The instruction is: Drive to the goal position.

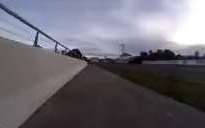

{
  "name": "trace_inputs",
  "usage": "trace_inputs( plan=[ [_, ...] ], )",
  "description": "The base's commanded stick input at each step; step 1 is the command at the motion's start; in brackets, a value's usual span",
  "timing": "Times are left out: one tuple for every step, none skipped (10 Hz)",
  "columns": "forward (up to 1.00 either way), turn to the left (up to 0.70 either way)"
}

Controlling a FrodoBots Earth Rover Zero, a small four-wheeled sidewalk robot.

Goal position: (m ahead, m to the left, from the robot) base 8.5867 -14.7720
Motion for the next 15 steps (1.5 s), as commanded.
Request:
trace_inputs(
  plan=[
    [0.85, 0.00],
    [0.85, 0.00],
    [0.85, 0.00],
    [0.85, 0.00],
    [0.85, 0.00],
    [0.85, 0.00],
    [0.85, 0.00],
    [0.85, 0.00],
    [0.85, 0.00],
    [0.85, 0.00],
    [0.85, 0.00],
    [0.85, 0.00],
    [0.85, 0.00],
    [0.85, 0.00],
    [0.85, 0.00]
  ],
)
